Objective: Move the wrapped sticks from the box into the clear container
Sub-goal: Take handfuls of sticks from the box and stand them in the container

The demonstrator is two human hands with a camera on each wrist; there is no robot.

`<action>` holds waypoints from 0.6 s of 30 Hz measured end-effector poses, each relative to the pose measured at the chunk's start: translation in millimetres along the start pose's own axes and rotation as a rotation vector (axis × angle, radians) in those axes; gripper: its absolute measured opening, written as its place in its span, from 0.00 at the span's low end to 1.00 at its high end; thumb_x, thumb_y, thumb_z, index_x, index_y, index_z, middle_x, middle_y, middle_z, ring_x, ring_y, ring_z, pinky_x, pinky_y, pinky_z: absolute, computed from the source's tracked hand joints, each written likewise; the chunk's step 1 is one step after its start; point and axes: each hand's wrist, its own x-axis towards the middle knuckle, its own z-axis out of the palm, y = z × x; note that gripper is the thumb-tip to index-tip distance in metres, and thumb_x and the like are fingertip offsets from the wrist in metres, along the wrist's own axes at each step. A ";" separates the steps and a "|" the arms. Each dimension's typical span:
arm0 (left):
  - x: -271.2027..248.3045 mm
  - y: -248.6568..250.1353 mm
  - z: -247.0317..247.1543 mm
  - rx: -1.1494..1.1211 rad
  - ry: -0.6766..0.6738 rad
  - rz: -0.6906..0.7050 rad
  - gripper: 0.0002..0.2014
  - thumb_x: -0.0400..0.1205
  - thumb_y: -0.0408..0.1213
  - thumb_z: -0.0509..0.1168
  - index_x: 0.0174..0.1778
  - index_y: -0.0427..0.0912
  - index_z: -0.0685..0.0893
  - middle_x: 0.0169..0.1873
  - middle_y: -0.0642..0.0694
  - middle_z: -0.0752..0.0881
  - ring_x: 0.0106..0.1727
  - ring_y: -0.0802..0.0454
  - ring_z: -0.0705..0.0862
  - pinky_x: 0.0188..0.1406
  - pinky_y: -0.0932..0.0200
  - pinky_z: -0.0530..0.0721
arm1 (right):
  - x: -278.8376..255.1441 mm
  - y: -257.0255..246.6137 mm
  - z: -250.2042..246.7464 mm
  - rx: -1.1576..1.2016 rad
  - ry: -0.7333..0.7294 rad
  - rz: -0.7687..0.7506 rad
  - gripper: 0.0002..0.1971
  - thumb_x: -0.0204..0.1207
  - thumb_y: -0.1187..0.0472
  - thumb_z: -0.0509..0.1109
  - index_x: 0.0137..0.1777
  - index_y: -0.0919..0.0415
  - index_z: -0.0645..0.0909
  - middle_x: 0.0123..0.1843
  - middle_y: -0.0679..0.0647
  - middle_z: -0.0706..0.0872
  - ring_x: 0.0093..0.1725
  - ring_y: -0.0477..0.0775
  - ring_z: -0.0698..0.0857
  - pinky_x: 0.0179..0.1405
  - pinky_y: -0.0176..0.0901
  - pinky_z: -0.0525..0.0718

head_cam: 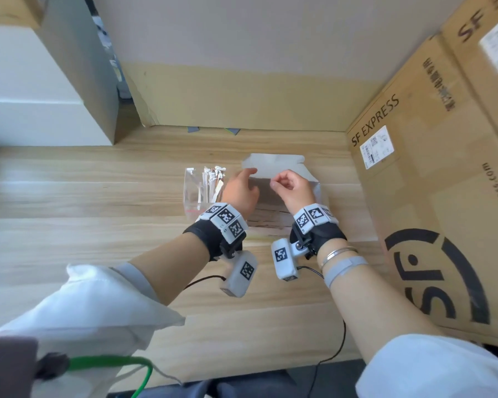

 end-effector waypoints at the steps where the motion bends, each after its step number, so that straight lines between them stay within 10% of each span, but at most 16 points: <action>1: -0.1 -1.1 5.2 0.000 -0.038 -0.036 0.28 0.81 0.29 0.58 0.78 0.43 0.64 0.77 0.39 0.68 0.71 0.42 0.75 0.66 0.54 0.74 | -1.0 3.1 -2.5 -0.015 -0.003 0.010 0.05 0.75 0.65 0.69 0.40 0.55 0.78 0.37 0.43 0.81 0.40 0.44 0.79 0.41 0.24 0.74; 9: 8.4 -12.2 19.3 0.054 -0.153 -0.327 0.36 0.85 0.34 0.53 0.82 0.53 0.38 0.66 0.33 0.78 0.60 0.37 0.84 0.48 0.54 0.78 | -2.1 18.5 -11.4 -0.184 -0.062 0.055 0.05 0.76 0.63 0.68 0.48 0.61 0.85 0.41 0.49 0.84 0.41 0.46 0.81 0.42 0.33 0.78; 18: 8.3 -13.3 20.3 -0.067 -0.096 -0.184 0.37 0.78 0.22 0.56 0.82 0.48 0.51 0.74 0.33 0.67 0.69 0.36 0.76 0.65 0.52 0.76 | -8.3 22.9 -4.3 -0.317 -0.186 0.173 0.16 0.77 0.60 0.65 0.65 0.57 0.80 0.65 0.55 0.85 0.65 0.57 0.81 0.61 0.38 0.74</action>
